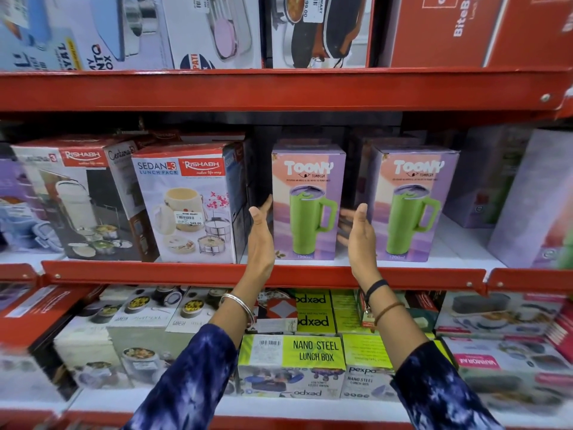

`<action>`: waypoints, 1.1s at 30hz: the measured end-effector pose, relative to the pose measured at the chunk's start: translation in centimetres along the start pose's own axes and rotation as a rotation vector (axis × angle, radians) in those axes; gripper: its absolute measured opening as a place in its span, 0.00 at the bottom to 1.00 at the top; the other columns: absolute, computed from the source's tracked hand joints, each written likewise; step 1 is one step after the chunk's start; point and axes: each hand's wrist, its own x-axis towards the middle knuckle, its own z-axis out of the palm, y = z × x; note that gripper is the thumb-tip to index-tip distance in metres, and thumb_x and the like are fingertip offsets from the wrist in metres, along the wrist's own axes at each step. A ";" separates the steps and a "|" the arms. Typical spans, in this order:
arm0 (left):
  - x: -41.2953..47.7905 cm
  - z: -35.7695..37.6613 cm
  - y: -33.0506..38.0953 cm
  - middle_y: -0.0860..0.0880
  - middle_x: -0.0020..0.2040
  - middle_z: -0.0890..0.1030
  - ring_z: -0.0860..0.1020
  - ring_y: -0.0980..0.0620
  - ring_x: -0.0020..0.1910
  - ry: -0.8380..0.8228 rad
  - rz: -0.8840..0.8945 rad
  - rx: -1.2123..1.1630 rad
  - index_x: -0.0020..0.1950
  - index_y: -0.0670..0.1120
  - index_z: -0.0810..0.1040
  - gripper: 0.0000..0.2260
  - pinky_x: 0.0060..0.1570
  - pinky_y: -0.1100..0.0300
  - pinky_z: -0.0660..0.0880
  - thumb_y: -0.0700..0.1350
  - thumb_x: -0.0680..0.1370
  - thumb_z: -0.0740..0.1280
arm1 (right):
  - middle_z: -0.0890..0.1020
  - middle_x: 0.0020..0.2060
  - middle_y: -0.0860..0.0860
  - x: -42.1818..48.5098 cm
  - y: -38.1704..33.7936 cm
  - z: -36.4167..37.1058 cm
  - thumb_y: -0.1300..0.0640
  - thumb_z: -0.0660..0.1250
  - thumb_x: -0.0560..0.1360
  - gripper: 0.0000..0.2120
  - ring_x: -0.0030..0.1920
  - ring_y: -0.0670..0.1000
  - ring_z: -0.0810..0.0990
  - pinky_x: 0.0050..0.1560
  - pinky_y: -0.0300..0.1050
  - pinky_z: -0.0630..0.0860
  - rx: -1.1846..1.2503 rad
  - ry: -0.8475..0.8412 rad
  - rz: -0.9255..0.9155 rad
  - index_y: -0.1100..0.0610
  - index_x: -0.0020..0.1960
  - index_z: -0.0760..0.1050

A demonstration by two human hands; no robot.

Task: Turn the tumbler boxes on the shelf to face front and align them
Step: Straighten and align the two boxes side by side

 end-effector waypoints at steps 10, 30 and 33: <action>-3.2 -0.3 1.3 0.53 0.78 0.63 0.61 0.44 0.77 -0.005 0.009 -0.014 0.59 0.79 0.68 0.32 0.69 0.28 0.61 0.83 0.60 0.43 | 0.81 0.57 0.57 -2.4 -0.5 -1.4 0.28 0.47 0.66 0.42 0.58 0.55 0.79 0.59 0.57 0.76 0.079 -0.031 -0.016 0.59 0.59 0.76; -7.8 9.1 4.3 0.52 0.73 0.68 0.63 0.57 0.74 -0.118 0.398 0.164 0.69 0.52 0.69 0.26 0.74 0.60 0.58 0.62 0.78 0.46 | 0.72 0.68 0.54 -1.4 -1.7 -8.8 0.42 0.43 0.79 0.29 0.67 0.51 0.71 0.70 0.48 0.64 0.165 0.184 -0.175 0.58 0.68 0.69; -6.8 12.2 3.5 0.57 0.72 0.67 0.64 0.56 0.73 -0.180 0.234 0.103 0.69 0.57 0.67 0.27 0.76 0.49 0.59 0.66 0.76 0.44 | 0.69 0.71 0.53 0.4 -1.6 -11.3 0.42 0.43 0.80 0.28 0.71 0.49 0.65 0.72 0.46 0.60 0.182 0.261 -0.188 0.56 0.70 0.66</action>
